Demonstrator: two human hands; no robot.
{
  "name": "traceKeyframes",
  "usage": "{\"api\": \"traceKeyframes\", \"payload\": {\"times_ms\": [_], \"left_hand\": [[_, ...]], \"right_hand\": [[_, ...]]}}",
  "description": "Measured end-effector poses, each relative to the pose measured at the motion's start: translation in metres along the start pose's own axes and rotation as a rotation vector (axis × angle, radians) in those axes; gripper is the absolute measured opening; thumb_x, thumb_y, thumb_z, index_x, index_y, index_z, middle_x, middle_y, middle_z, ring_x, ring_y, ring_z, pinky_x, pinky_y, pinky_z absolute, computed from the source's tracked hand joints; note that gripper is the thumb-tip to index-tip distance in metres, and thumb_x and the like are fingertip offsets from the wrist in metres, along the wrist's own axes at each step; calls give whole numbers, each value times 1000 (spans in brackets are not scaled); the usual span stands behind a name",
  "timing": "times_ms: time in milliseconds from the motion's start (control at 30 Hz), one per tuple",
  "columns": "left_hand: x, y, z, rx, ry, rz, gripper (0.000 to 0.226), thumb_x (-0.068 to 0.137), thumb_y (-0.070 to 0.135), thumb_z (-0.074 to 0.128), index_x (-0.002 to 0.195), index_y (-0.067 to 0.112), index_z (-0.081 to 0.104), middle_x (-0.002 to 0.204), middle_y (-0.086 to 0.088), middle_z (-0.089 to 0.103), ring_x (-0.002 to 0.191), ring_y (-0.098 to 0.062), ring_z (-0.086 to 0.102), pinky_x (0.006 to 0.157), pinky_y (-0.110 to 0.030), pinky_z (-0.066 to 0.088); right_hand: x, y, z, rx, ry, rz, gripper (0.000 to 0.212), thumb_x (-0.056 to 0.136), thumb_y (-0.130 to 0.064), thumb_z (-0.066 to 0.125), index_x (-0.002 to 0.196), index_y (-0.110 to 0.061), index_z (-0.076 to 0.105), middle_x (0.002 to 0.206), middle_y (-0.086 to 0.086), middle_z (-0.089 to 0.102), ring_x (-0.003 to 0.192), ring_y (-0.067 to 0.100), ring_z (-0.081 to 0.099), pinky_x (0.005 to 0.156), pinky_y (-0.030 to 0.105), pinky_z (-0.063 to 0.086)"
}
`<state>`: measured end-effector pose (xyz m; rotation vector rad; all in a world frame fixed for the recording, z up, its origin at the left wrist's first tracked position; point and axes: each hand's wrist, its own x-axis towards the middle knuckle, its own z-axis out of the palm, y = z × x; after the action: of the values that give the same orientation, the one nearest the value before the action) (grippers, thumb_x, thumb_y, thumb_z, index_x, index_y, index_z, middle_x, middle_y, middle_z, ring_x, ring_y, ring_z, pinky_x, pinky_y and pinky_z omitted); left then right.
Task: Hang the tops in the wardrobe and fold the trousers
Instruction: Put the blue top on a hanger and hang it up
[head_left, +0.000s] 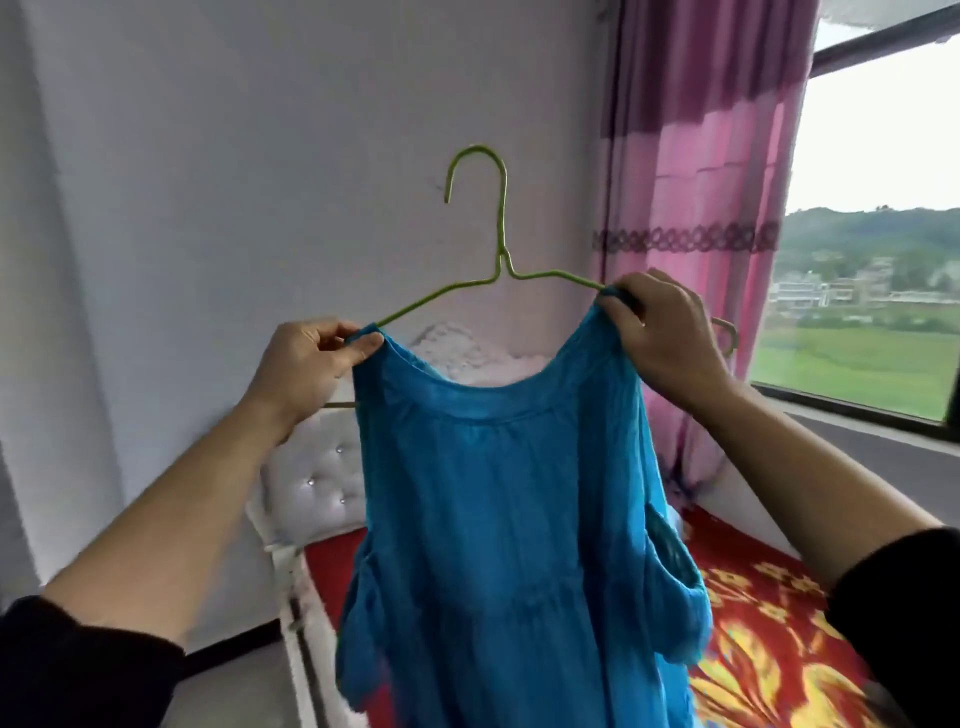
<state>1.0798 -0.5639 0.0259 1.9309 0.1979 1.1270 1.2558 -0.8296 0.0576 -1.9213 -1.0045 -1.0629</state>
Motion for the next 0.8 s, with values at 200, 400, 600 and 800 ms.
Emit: {"api": "traceKeyframes", "payload": {"times_ms": [200,400,600,800], "left_hand": [[9,-34,-134,75,108,-36,8,84,16,70,78,22,69,80,-1,65,78,-9,57,71,-7,45],[21,-68,-259,187,140,-83,3,84,20,70,85,22,72,94,-6,70,89,-14,61,82,-21,48],[21,-125,-359,365,166,-109,9,87,24,68,80,28,70,83,-3,69,74,-9,60,75,-31,51],[36,-189,-438,858,196,-258,18,90,48,51,104,43,61,109,6,64,108,-21,57,95,-48,42]], "right_hand": [[23,-103,85,82,-55,-101,19,90,-30,56,96,-14,65,90,-4,57,88,18,51,92,42,37],[55,-275,177,269,-258,-234,24,91,-39,55,93,-15,62,70,-4,57,67,15,50,66,32,41],[66,-375,265,483,-509,-138,31,92,-34,61,70,-13,55,57,-2,48,52,13,42,47,22,32],[58,-449,354,643,-662,-39,22,93,-30,61,76,-16,56,63,-1,59,55,11,51,55,26,38]]}}
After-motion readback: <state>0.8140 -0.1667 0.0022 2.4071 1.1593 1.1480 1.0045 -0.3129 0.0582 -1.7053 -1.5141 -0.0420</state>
